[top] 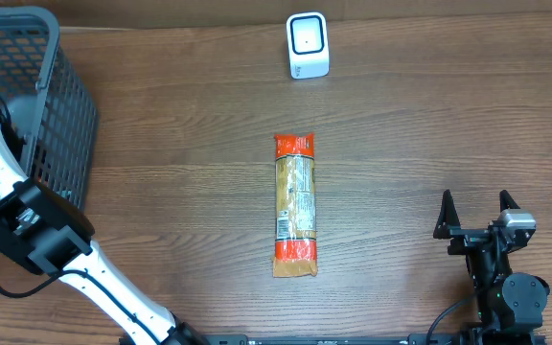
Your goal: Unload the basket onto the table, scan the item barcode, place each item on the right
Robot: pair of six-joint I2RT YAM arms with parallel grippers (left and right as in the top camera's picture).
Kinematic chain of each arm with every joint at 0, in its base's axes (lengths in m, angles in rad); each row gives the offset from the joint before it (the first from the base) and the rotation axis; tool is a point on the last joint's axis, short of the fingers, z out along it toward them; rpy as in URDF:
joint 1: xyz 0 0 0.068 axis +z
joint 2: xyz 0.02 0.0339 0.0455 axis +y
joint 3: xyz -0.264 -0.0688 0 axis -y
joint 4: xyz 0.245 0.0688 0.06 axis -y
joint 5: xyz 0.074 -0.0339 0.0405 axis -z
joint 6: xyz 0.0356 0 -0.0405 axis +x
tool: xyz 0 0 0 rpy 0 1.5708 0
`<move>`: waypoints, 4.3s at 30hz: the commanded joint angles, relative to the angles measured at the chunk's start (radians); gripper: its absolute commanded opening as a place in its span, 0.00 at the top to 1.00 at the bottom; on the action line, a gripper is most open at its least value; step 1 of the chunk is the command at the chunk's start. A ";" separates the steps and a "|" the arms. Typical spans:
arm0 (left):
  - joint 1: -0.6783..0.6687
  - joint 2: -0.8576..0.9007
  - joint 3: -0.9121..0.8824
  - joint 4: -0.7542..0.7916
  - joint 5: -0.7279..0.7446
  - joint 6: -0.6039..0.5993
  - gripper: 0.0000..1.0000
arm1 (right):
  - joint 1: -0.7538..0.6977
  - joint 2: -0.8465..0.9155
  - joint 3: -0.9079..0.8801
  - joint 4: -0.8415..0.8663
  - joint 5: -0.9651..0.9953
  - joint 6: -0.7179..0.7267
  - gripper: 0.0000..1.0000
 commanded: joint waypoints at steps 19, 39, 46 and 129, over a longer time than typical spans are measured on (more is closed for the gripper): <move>0.087 -0.015 -0.153 0.122 0.117 0.147 0.00 | -0.002 -0.008 -0.010 0.006 0.012 -0.005 0.00; 0.093 -0.015 -0.061 0.097 0.071 0.008 0.00 | -0.002 -0.008 -0.010 0.006 0.012 -0.005 0.00; 0.115 -0.015 -0.097 0.151 0.071 -0.015 0.00 | -0.002 -0.008 -0.010 0.006 0.012 -0.005 0.00; 0.090 -0.010 -0.005 0.216 0.151 -0.237 0.00 | -0.002 -0.008 -0.010 0.006 0.012 -0.005 0.00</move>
